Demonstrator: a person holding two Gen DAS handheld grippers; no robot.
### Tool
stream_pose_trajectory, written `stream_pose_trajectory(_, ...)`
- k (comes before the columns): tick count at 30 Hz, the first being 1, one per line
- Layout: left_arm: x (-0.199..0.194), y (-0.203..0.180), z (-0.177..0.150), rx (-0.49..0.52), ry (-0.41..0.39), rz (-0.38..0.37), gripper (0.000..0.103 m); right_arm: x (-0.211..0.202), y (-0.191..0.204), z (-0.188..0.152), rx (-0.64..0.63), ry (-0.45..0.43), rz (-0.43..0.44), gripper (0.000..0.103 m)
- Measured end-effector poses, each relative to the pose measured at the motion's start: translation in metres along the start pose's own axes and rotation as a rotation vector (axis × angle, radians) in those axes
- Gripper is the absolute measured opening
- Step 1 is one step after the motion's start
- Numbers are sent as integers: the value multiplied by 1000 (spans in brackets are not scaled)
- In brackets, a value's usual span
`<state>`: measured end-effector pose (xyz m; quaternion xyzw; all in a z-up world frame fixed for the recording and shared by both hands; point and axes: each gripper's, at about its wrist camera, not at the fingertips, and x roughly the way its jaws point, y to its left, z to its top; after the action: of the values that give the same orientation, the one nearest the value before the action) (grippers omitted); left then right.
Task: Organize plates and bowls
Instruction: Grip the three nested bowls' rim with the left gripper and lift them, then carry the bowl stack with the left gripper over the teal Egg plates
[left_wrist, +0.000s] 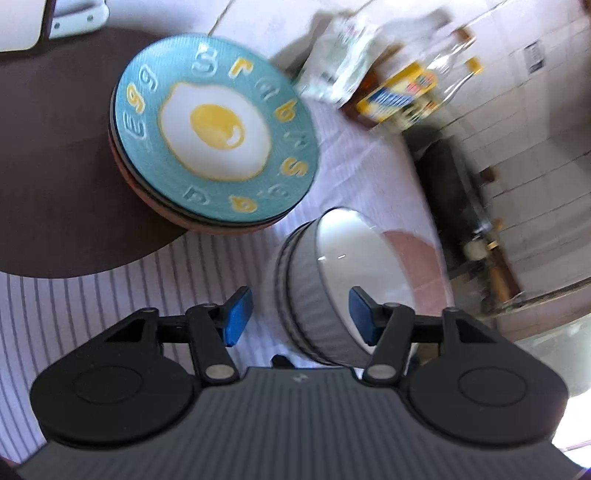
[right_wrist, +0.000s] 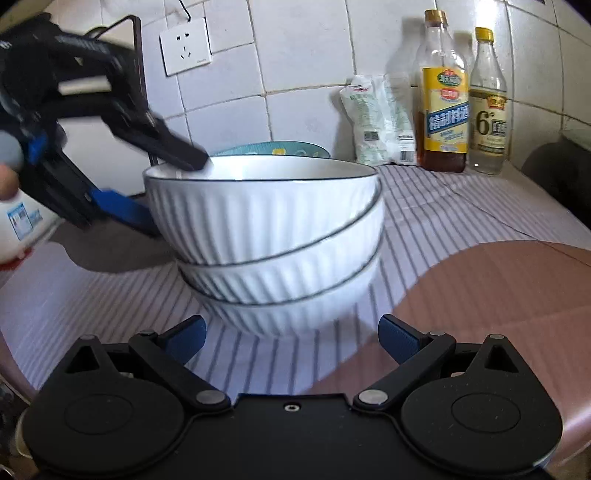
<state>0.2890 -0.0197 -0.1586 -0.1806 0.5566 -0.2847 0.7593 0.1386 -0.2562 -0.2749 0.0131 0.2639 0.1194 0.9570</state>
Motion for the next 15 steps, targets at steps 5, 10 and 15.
stream_pose_trajectory(5,6,-14,2,114,10,55,38,10,-2,7,-30,-3,18,101)
stream_pose_trajectory(10,14,-9,7,107,10,48,38,16,-3,7,-48,-23,35,100)
stream_pose_trajectory(15,31,6,8,39,58,-4,36,16,-2,7,-60,-47,32,101)
